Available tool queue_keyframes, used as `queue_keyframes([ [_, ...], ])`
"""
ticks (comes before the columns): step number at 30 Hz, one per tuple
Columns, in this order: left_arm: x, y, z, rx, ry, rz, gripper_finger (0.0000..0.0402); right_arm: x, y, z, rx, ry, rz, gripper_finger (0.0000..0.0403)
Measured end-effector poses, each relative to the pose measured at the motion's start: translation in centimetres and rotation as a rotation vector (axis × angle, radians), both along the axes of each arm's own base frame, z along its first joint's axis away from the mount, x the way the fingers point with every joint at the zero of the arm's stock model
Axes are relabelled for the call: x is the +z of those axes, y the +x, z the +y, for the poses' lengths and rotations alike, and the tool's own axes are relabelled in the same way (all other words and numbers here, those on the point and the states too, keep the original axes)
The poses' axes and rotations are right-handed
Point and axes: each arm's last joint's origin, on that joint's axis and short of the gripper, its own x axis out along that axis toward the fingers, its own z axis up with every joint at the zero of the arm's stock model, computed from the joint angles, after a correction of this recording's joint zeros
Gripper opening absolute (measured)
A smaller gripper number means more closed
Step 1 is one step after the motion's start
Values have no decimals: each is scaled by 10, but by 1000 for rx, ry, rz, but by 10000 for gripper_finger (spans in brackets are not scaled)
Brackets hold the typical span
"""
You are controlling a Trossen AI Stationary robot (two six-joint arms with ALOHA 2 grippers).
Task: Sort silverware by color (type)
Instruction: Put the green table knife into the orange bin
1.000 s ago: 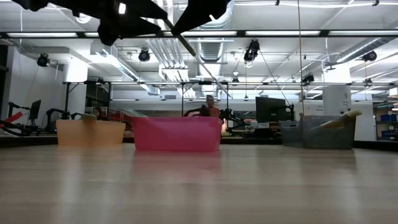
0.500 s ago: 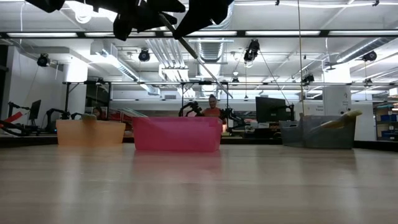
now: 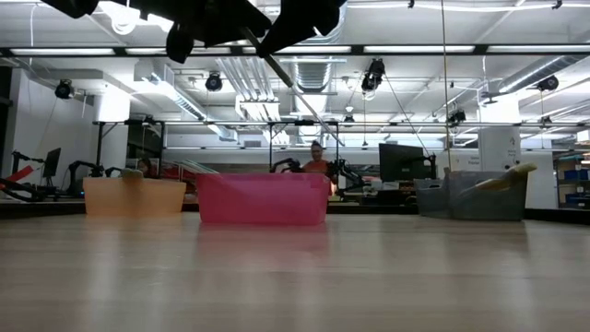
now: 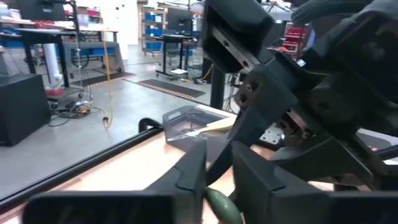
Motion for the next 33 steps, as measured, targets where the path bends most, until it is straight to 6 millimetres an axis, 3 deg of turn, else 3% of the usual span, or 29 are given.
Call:
queue_keyframes([
  [4,0,0,0,4,3,0,7,0,0,0,-1,-3,-1,38],
  [12,0,0,0,-5,0,-4,2,0,0,0,9,-12,5,8],
  [21,3,-1,0,-6,0,-21,2,1,0,0,7,-12,6,7],
  [27,16,-9,-1,-17,11,-54,1,10,-4,0,-24,5,17,8],
  [33,37,-30,-12,11,58,-73,1,26,-18,-4,-117,-18,-1,8],
])
